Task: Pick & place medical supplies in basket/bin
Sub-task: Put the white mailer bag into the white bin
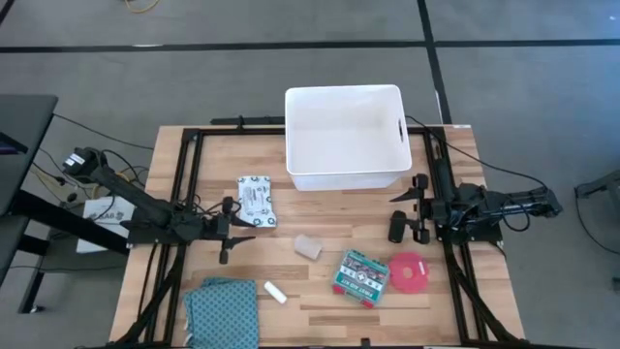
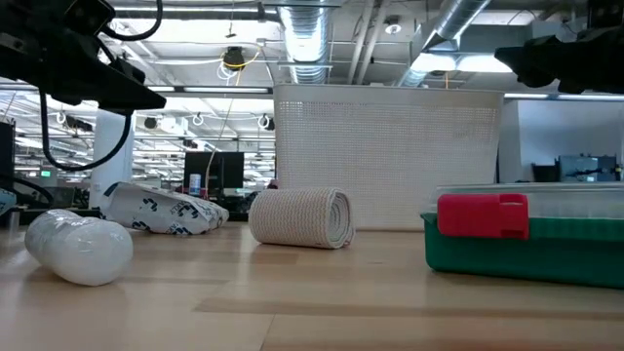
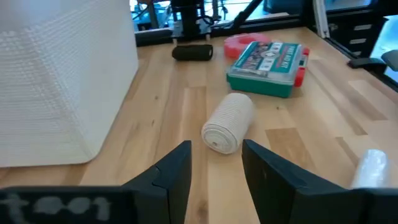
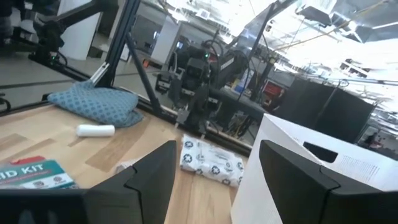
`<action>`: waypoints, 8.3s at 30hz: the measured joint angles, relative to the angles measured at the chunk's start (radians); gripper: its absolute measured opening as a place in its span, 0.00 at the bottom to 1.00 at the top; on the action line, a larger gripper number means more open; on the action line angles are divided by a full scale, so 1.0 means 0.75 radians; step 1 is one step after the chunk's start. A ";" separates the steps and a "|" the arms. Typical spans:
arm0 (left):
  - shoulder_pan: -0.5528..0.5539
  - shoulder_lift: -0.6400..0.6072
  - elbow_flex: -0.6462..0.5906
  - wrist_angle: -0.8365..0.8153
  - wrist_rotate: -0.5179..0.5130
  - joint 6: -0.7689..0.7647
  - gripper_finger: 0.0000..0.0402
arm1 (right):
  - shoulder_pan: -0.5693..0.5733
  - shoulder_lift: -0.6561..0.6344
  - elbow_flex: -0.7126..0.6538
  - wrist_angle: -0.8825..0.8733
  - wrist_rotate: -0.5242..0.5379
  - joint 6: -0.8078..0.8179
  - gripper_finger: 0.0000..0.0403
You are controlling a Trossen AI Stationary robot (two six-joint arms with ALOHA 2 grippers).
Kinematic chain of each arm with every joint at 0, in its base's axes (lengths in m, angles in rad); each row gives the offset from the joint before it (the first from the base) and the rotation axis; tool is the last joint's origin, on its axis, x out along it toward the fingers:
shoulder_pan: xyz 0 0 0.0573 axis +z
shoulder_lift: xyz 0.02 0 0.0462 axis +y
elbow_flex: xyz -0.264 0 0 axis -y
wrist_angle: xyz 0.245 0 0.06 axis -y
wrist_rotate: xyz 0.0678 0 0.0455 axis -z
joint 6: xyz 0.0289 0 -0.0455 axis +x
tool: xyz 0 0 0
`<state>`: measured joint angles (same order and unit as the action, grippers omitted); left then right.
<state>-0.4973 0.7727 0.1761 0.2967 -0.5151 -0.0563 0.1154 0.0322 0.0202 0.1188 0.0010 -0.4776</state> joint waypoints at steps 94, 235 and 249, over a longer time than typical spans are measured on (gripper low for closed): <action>0.185 1.012 0.735 -1.288 -0.114 -0.280 0.46 | 0.002 1.055 0.293 0.767 0.180 0.532 0.56; 1.049 1.637 1.952 -1.058 -0.264 0.513 0.12 | 0.061 1.277 0.355 0.624 0.180 0.896 0.56; 0.963 1.623 1.991 -1.140 -0.432 0.708 0.35 | 0.061 1.277 0.355 0.624 0.180 0.894 0.56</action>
<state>0.2253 1.9902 1.6694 -0.5580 -0.8390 0.4748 0.1612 0.9901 0.2867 0.5869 0.1360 0.1932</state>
